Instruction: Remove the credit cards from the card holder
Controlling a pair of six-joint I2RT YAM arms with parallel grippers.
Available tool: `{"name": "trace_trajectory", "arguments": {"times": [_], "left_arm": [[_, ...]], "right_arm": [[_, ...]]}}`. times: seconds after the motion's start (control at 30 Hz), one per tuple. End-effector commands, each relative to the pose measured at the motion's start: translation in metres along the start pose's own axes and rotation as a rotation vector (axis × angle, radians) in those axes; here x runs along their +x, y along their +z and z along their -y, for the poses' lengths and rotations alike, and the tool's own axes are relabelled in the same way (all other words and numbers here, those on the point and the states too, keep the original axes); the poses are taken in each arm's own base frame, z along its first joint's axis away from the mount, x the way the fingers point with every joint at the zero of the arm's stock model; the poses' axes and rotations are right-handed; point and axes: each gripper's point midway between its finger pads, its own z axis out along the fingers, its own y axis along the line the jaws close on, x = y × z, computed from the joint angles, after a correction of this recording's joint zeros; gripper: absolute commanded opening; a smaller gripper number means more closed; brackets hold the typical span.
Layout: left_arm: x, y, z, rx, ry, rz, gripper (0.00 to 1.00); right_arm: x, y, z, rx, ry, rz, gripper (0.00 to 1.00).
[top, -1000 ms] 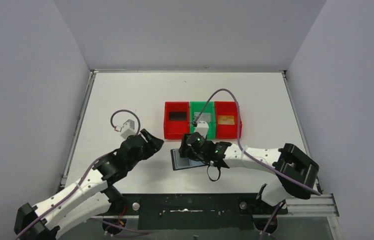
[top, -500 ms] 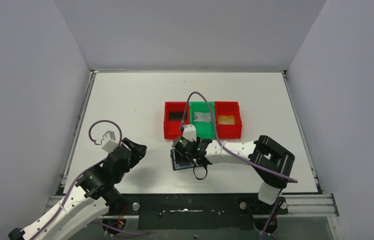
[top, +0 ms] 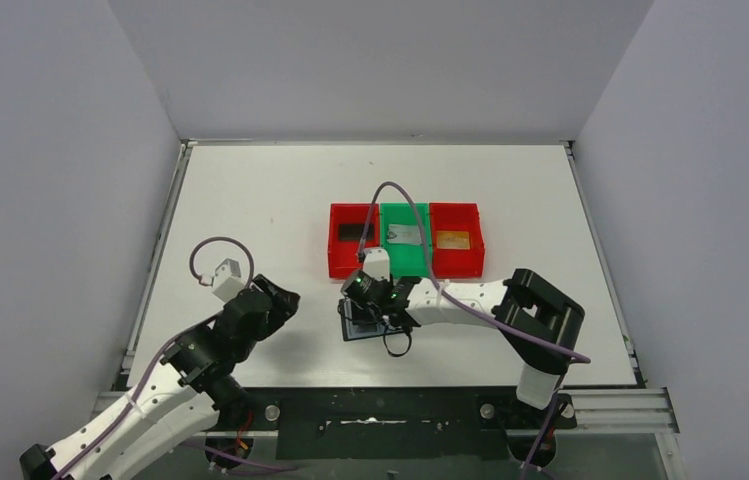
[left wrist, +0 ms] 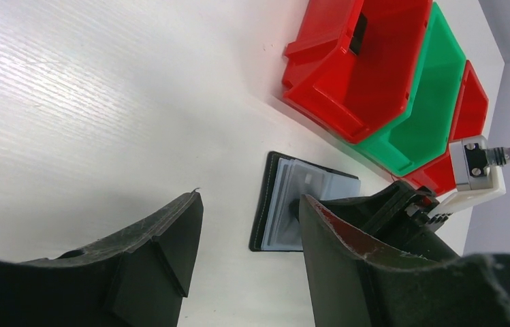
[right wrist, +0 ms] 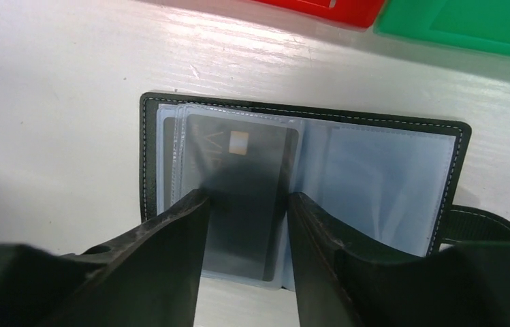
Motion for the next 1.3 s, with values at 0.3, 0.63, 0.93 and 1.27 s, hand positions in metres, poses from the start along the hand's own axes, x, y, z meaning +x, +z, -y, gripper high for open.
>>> {"name": "trace_trajectory", "arguments": {"times": [0.3,0.63,0.93,1.27], "left_arm": [[0.036,0.020,0.054,0.153,0.084,-0.168,0.54],[0.067,0.034,0.062,0.192,0.086,-0.289,0.54],[0.082,0.042,0.073,0.237,0.077,-0.357,0.54],[0.098,0.049,0.092,0.310,0.051,-0.429,0.55]], "right_arm": [[0.004,0.005,0.007,-0.127,0.123,-0.025,0.14],[0.005,0.007,0.018,-0.211,0.223,-0.028,0.00],[0.005,0.007,0.026,-0.335,0.363,-0.021,0.00],[0.019,0.015,0.041,-0.372,0.465,-0.055,0.00]]}}
